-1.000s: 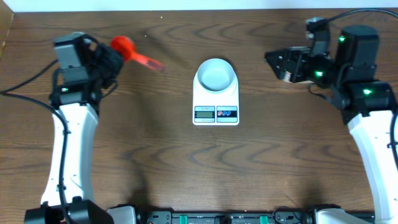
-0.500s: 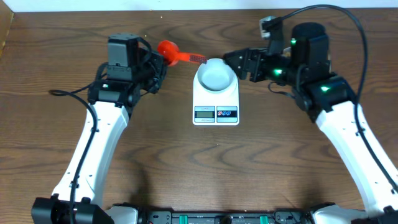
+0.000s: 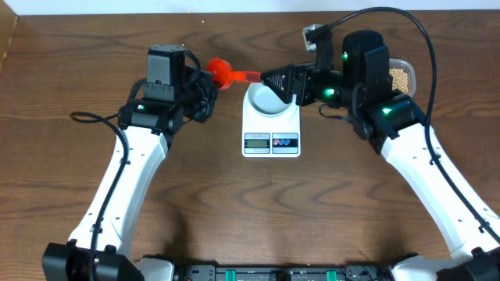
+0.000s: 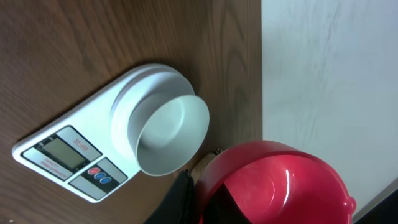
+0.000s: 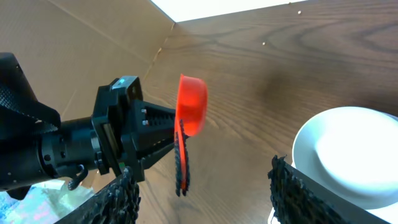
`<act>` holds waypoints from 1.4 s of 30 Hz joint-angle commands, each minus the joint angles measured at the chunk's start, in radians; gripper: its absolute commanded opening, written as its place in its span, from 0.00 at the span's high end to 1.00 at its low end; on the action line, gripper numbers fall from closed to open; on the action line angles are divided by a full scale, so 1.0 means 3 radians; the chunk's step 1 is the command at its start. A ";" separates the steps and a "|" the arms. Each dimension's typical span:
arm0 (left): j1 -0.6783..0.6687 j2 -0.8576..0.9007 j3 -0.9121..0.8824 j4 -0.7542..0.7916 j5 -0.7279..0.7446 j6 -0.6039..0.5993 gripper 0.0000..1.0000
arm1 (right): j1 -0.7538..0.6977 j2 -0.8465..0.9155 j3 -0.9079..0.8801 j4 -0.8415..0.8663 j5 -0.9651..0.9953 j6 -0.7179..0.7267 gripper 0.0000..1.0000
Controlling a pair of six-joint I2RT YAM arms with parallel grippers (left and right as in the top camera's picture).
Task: Scoop item into bowl and weigh 50g on scale
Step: 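Lift the red scoop and carry it toward the right gripper above the scale, then grasp the scoop handle with the right gripper and release the left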
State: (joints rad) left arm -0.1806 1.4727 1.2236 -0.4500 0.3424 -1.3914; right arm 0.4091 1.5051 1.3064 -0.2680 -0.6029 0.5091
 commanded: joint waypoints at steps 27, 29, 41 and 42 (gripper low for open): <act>-0.0266 0.0036 0.0029 -0.0069 0.0056 -0.0053 0.93 | 0.0148 0.0130 0.0048 0.0005 -0.0033 0.0060 0.74; -0.0291 0.0036 0.0029 -0.0069 0.0055 -0.0053 0.92 | 0.0148 0.0130 0.0048 0.0005 -0.0032 0.0060 0.75; -0.0341 0.0036 0.0029 -0.0069 0.0052 -0.0029 0.93 | 0.0148 0.0130 0.0048 -0.0045 -0.0032 0.0058 0.99; -0.0341 0.0036 0.0029 -0.0067 0.0052 -0.0028 0.93 | 0.0148 0.0130 0.0048 -0.0045 -0.0032 0.0058 0.99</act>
State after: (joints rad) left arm -0.2821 1.4731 1.2236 -0.4675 0.3462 -1.4097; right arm 0.4492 1.5444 1.3064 -0.2794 -0.6060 0.5335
